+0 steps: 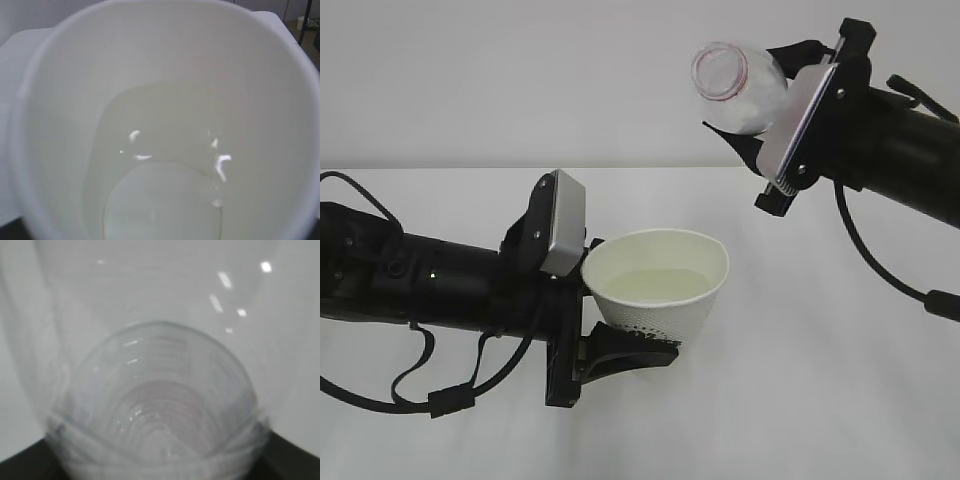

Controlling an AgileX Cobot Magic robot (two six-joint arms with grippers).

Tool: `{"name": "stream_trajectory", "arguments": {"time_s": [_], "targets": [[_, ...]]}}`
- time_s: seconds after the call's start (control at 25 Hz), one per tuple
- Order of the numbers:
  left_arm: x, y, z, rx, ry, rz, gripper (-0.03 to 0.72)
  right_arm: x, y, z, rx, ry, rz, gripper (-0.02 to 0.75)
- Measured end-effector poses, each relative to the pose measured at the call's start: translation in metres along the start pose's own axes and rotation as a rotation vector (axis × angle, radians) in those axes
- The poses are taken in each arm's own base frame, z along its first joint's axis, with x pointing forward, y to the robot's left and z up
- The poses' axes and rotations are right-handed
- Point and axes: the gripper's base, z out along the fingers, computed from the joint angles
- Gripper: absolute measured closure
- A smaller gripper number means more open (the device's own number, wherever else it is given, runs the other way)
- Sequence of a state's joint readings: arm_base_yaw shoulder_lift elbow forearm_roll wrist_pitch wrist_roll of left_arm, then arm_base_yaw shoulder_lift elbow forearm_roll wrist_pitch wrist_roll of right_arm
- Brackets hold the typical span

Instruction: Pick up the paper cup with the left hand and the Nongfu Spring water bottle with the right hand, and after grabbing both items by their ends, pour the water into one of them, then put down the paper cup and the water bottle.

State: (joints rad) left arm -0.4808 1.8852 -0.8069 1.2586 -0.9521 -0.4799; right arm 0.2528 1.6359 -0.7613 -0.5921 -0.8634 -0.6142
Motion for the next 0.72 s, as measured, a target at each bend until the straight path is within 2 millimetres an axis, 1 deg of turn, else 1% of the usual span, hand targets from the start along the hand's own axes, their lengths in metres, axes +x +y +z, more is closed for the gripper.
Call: {"name": "stream_trajectory", "arguments": {"time_s": [0.4,0.72], "targets": [[0.0,0.0,0.0,0.0,0.0,0.0,0.202,0.0,0.0,0.0,0.0,0.0,0.109,0.259],[0.0,0.0,0.0,0.0,0.0,0.0,0.202,0.0,0.0,0.0,0.0,0.0,0.265,0.259]]}}
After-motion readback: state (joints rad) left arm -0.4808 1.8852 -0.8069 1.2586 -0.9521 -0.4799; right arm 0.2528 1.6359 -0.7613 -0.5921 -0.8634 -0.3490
